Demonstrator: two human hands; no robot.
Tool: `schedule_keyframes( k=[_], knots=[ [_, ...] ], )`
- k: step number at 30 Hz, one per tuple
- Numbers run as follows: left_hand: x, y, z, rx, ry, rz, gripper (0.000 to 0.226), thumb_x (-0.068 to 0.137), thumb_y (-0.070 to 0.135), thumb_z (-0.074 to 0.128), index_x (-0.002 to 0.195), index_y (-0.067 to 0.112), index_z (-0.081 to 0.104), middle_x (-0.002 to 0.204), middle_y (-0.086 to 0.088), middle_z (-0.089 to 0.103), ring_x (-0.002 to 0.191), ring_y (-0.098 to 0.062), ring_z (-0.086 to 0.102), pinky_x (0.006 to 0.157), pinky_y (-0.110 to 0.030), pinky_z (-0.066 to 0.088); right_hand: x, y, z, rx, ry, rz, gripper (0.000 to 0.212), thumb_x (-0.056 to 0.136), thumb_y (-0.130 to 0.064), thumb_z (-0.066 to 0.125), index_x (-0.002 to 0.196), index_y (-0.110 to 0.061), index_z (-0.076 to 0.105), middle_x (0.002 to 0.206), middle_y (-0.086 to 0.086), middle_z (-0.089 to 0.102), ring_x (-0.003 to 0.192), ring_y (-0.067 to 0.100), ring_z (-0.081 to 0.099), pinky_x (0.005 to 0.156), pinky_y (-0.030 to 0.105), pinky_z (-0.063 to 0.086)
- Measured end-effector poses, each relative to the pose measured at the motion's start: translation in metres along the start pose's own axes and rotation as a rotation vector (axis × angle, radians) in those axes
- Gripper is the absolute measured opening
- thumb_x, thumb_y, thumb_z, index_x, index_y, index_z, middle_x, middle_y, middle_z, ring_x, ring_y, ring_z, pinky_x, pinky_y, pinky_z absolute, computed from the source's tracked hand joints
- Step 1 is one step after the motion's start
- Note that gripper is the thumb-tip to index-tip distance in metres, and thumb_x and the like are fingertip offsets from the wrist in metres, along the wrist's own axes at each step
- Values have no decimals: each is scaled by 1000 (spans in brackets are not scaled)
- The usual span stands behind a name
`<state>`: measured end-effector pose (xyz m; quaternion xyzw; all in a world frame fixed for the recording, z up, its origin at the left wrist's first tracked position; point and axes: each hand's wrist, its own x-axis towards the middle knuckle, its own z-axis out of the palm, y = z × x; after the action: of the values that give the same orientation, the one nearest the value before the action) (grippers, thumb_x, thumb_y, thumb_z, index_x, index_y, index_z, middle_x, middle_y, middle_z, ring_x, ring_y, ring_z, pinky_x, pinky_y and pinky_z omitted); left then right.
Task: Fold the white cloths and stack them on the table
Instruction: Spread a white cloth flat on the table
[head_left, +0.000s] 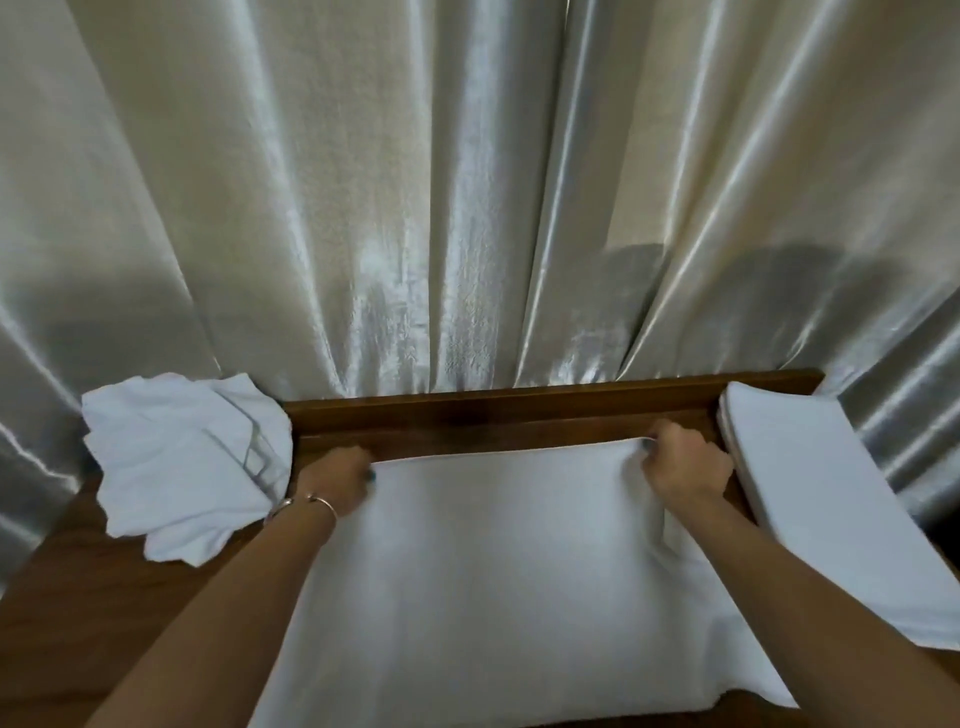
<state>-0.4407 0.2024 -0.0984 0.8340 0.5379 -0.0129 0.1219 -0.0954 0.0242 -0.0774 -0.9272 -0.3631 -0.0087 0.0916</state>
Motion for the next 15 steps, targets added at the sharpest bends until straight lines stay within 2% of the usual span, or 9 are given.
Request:
schedule_keyframes(
  k=[2, 5, 10, 15],
  knots=[
    [11, -1, 12, 100, 29, -55, 25, 94, 27, 51, 110, 14, 65, 115, -10, 66, 107, -28, 63, 88, -34, 49, 10, 0, 17, -67, -1, -13, 22, 89, -15, 48, 106, -22, 60, 101, 7, 67, 93, 31, 65, 67, 30, 40],
    [26, -9, 25, 223, 43, -92, 32, 95, 39, 48, 111, 15, 64, 116, -10, 66, 109, -29, 62, 90, -34, 47, 25, -3, 35, -89, -11, -22, 20, 90, -14, 48, 106, -21, 60, 99, 7, 66, 91, 32, 65, 67, 32, 42],
    [48, -31, 37, 423, 31, -50, 25, 95, 24, 44, 111, 19, 62, 118, -5, 65, 117, -24, 53, 100, -31, 35, 38, -4, 52, -115, -68, -76, 22, 89, -11, 54, 108, -20, 62, 106, 7, 62, 97, 30, 62, 72, 34, 48],
    [57, -55, 40, 505, -33, -130, 29, 95, 30, 43, 113, 21, 63, 120, -1, 64, 119, -20, 53, 101, -31, 34, 46, 15, 62, -272, -188, -79, 21, 89, -10, 53, 109, -14, 60, 106, 9, 62, 100, 30, 61, 74, 36, 48]
  ],
)
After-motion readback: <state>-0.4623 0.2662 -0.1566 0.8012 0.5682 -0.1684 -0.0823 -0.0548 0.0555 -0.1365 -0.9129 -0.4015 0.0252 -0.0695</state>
